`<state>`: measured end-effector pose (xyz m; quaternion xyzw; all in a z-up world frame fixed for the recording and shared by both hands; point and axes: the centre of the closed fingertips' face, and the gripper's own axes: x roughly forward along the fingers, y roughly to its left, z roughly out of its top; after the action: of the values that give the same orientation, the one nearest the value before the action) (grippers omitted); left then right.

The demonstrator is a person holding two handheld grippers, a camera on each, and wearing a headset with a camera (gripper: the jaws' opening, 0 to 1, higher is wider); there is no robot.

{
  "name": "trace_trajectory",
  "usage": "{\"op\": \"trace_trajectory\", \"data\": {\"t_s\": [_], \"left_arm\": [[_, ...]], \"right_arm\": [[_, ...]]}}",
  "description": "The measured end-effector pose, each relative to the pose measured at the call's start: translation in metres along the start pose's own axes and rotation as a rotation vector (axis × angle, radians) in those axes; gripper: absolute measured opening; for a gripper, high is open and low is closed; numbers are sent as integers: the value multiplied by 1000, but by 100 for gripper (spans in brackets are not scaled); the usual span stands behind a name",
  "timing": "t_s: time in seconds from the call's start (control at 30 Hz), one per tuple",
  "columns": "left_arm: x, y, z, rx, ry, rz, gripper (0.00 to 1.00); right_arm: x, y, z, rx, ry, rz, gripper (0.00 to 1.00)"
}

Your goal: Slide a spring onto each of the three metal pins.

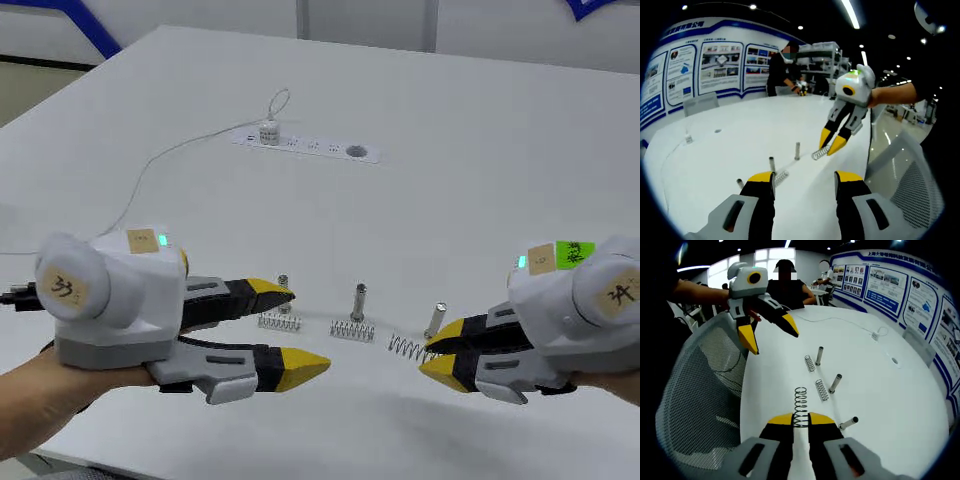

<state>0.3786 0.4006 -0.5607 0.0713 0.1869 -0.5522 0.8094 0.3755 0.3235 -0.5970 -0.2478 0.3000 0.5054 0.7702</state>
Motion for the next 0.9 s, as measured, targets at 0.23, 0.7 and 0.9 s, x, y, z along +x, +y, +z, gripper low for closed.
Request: {"op": "trace_trajectory", "data": {"t_s": [0.23, 0.7, 0.9], "left_arm": [[4, -8, 4, 1, 3, -47, 40], [16, -28, 18, 41, 3, -112, 34], [22, -34, 22, 69, 1, -133, 28]], "right_arm": [[-6, 11, 20, -80, -18, 46, 11], [-11, 25, 43, -179, -41, 97, 11], [-14, 31, 46, -225, -33, 122, 11]]}}
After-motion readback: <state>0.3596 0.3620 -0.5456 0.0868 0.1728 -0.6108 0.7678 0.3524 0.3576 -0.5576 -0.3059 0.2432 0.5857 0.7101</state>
